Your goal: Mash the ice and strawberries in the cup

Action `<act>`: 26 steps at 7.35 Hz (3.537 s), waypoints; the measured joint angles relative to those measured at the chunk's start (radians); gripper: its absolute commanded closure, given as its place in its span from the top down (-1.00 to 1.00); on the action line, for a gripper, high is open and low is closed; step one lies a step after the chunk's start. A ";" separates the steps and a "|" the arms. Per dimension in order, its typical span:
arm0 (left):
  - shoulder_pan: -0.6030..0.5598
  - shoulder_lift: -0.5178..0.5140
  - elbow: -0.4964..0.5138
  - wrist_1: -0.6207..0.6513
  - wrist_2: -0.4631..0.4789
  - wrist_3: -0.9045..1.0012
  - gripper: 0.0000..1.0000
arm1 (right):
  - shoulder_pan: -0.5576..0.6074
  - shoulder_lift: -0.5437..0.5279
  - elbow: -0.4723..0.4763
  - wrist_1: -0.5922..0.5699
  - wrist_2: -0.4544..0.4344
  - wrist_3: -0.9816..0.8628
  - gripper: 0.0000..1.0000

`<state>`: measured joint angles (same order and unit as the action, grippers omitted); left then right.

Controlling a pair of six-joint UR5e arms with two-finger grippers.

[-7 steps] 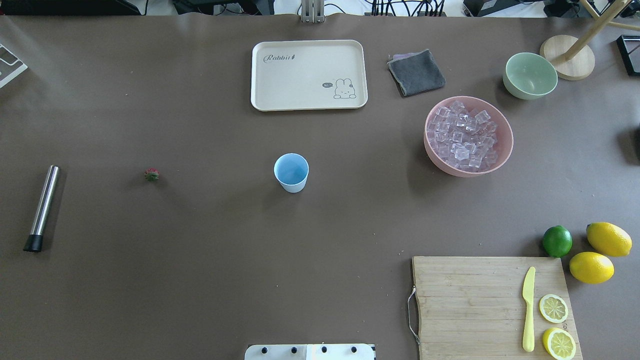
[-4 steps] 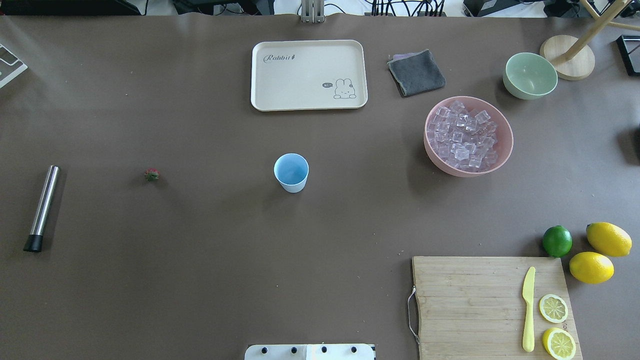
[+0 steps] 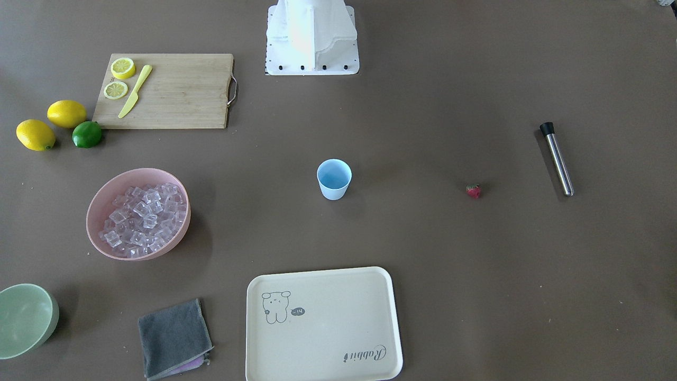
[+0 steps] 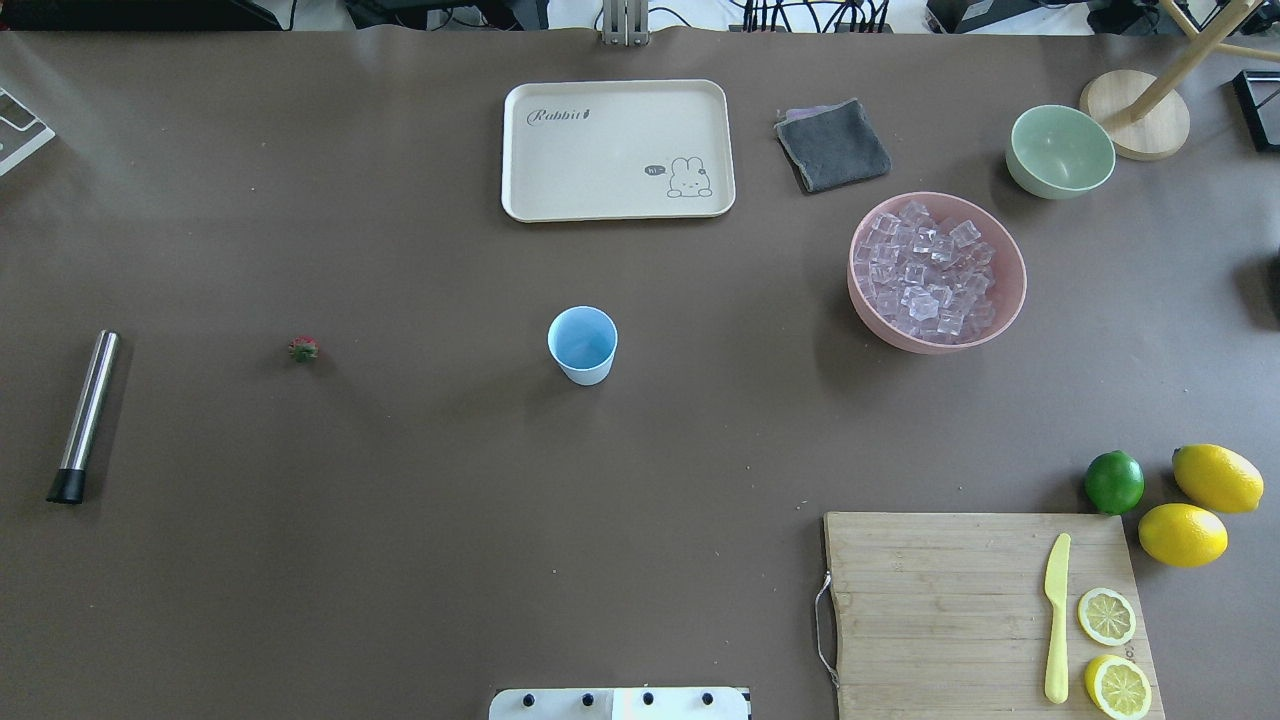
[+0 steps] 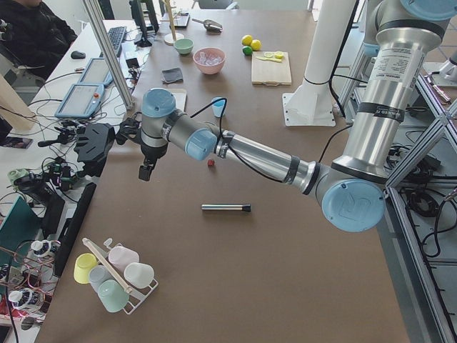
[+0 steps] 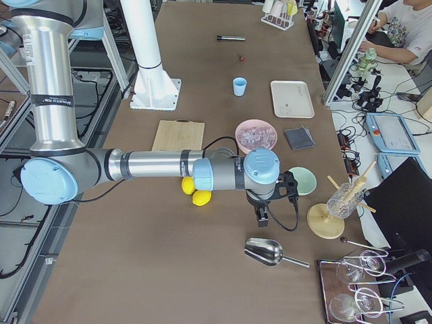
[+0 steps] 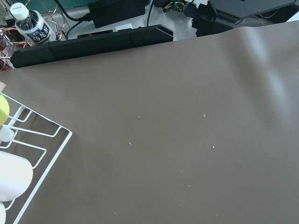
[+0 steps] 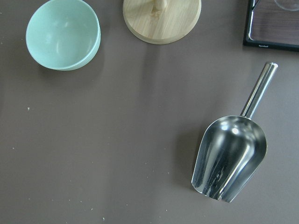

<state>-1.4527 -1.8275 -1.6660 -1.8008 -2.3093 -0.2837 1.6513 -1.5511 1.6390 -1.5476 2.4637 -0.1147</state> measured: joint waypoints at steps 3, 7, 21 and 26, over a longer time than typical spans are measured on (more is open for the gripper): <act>0.026 -0.018 0.011 -0.001 -0.002 0.001 0.94 | 0.010 -0.055 0.084 -0.007 0.002 0.019 0.98; 0.053 -0.025 0.014 -0.002 -0.004 0.000 0.94 | -0.019 -0.025 0.112 -0.009 0.003 0.070 0.96; 0.104 -0.098 0.084 -0.001 0.025 0.042 0.95 | -0.718 0.241 0.120 0.261 -0.261 0.742 0.98; 0.109 -0.123 0.111 -0.001 0.027 0.044 0.95 | -0.785 0.298 0.028 0.270 -0.334 0.744 0.93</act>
<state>-1.3438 -1.9503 -1.5552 -1.8015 -2.2824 -0.2394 0.8663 -1.2533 1.6669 -1.2779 2.1296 0.6296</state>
